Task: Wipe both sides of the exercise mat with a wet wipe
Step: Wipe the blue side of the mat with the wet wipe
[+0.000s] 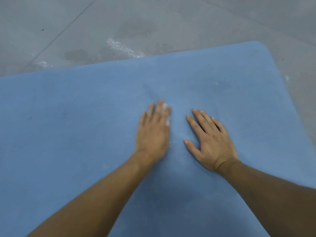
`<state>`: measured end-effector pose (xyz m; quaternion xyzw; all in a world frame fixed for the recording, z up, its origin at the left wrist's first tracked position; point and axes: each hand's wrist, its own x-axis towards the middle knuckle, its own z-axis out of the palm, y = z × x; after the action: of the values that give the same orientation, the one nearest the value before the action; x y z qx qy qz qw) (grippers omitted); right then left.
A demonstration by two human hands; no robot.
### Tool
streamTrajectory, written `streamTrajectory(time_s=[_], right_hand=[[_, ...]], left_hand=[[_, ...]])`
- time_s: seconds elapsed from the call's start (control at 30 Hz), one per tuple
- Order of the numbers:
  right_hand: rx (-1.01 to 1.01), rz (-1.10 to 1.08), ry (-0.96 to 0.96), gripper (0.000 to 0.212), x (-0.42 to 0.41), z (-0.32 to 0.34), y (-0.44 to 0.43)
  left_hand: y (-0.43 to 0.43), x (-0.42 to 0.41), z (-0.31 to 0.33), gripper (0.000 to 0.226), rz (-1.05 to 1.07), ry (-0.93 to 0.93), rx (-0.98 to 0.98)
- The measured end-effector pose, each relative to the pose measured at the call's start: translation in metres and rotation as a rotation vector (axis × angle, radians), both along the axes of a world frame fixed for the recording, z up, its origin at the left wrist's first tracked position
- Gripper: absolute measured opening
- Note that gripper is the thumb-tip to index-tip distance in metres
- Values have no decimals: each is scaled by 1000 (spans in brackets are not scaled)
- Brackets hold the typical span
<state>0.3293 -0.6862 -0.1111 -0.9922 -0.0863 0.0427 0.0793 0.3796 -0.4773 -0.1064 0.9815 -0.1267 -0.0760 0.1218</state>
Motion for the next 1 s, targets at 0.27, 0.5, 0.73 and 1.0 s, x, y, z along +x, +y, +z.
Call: streamTrajectory(time_s=[0.27, 0.5, 0.73, 1.0], right_hand=[[3, 10, -7, 74, 1, 0, -1], [18, 4, -4, 73, 1, 2, 0], [25, 6, -14, 74, 1, 1, -1], [18, 11, -31, 74, 2, 1, 0]], left_hand=[[34, 30, -4, 60, -252, -12, 91], [127, 142, 4, 48, 307, -9, 92], [46, 92, 0, 51, 23, -18, 9], [18, 17, -4, 54, -414, -8, 55]])
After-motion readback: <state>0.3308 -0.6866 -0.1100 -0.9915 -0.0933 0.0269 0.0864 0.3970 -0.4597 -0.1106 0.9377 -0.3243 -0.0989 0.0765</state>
